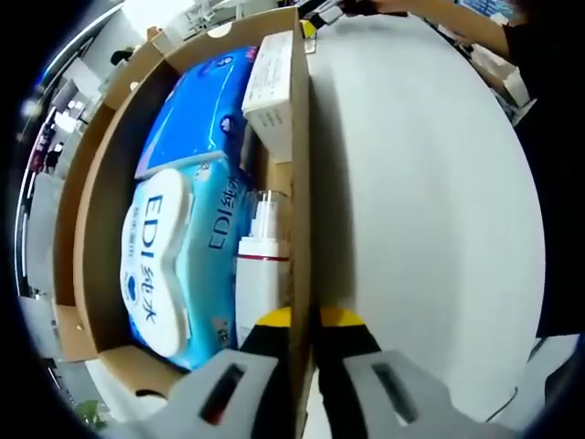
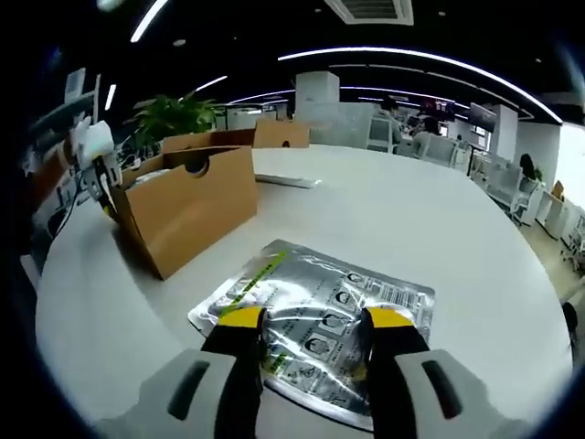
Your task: Operate the shoe box by opening the lid, removing the specified soft item, and placing it in the target area until the item is outside and the box remains undamaged.
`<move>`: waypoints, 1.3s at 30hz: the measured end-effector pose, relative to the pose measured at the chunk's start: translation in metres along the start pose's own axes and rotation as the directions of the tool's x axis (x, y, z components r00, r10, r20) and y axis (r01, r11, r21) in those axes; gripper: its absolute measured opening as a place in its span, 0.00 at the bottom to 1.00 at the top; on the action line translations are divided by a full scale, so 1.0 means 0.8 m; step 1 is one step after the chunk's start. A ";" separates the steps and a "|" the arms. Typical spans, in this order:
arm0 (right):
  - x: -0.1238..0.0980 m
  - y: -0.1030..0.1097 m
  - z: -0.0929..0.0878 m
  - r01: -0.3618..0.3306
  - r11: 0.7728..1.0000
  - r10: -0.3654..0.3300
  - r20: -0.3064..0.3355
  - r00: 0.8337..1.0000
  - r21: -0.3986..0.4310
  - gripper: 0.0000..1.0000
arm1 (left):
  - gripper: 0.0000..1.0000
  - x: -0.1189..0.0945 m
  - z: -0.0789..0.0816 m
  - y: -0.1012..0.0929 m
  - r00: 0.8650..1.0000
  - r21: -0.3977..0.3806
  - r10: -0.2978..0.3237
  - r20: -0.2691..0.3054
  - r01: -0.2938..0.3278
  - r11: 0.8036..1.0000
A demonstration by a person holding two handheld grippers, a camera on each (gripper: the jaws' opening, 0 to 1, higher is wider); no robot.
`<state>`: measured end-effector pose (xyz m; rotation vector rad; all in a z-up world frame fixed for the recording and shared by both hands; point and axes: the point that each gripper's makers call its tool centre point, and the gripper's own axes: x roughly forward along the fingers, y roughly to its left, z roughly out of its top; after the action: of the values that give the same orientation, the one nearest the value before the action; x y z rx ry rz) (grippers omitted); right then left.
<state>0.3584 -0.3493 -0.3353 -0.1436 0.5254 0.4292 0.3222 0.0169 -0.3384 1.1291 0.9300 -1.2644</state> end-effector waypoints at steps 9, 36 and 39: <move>0.003 -0.003 0.001 -0.056 0.998 0.054 -0.034 0.998 -0.035 0.43 | 0.03 0.000 0.000 0.001 1.000 0.001 -0.005 0.003 0.005 1.000; -0.001 0.005 0.000 -0.053 0.998 0.052 -0.079 0.996 -0.014 0.50 | 0.02 0.000 0.000 -0.003 1.000 -0.006 -0.020 0.005 0.020 1.000; -0.008 0.013 0.008 -0.043 0.999 0.043 -0.074 0.996 -0.003 0.50 | 0.02 0.000 0.000 -0.002 1.000 -0.001 -0.029 -0.002 0.029 1.000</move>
<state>0.3517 -0.3404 -0.3272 -0.1530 0.6011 0.4684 0.3210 0.0172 -0.3384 1.1198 0.9512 -1.2864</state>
